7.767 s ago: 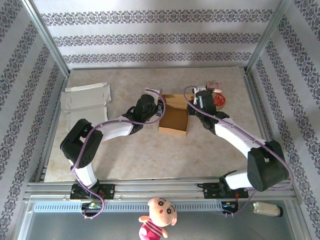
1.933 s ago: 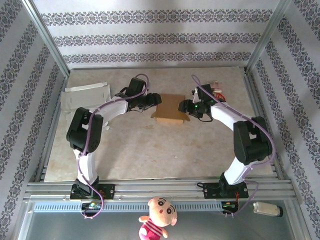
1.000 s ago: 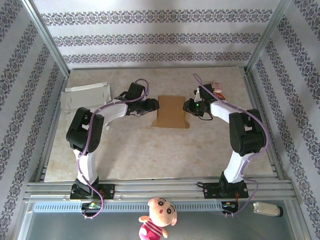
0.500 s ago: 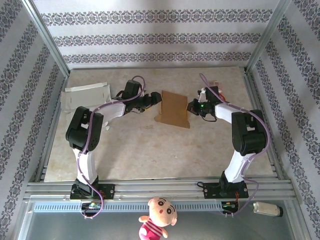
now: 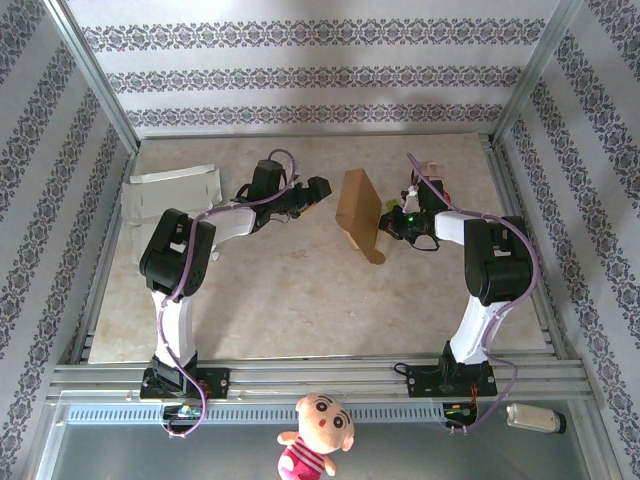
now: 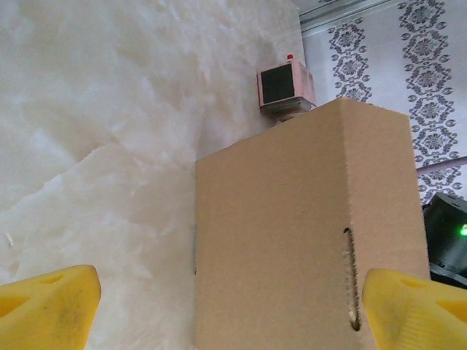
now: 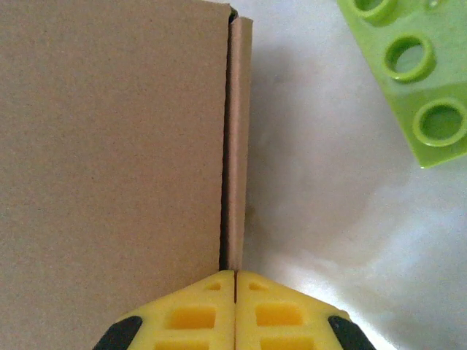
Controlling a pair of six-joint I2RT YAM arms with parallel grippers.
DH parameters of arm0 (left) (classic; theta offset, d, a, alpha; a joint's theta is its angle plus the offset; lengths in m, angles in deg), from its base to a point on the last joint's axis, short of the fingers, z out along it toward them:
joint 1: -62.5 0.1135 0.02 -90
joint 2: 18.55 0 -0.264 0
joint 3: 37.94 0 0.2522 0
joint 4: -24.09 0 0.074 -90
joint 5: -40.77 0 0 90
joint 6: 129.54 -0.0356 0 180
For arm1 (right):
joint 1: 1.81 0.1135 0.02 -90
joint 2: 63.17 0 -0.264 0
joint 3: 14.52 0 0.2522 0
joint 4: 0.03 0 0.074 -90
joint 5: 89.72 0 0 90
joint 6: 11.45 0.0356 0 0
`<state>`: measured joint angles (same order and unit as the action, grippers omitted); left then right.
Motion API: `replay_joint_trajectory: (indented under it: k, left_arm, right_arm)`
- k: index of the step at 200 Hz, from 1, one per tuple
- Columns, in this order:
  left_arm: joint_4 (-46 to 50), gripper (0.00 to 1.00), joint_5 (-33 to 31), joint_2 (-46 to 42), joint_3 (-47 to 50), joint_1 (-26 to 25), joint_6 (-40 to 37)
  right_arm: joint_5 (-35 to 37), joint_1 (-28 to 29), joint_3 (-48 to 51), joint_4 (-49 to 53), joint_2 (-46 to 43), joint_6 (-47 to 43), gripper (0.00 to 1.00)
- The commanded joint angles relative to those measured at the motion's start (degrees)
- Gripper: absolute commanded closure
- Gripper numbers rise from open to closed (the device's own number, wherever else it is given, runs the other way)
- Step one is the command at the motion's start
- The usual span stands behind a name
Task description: Fold the paper box
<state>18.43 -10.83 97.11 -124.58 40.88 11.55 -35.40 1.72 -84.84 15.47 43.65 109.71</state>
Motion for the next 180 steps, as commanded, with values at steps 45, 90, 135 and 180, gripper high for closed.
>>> replay_joint_trajectory:
  k: [45, 90, 135, 180]
  left_arm:
    - [17.3, 0.0, -5.6, -1.1, -11.9, -5.8, -12.0]
    - [16.9, 0.0, -5.2, 2.5, -12.5, -7.6, -9.5]
    - [18.5, 0.28, -5.2, 2.9, -13.3, -7.9, -9.1]
    - [26.0, 0.54, -9.7, 0.8, -14.3, -7.6, -8.9]
  right_arm:
    - [0.8, 0.5, 1.5, 1.6, -3.0, -0.1, 0.93]
    - [0.4, 0.5, 1.1, 1.5, -2.8, 0.2, 0.93]
    - [0.6, 0.6, 1.5, 1.8, -4.4, -0.1, 0.9]
    - [1.8, 0.6, 2.1, 2.0, -10.9, 0.2, 0.66]
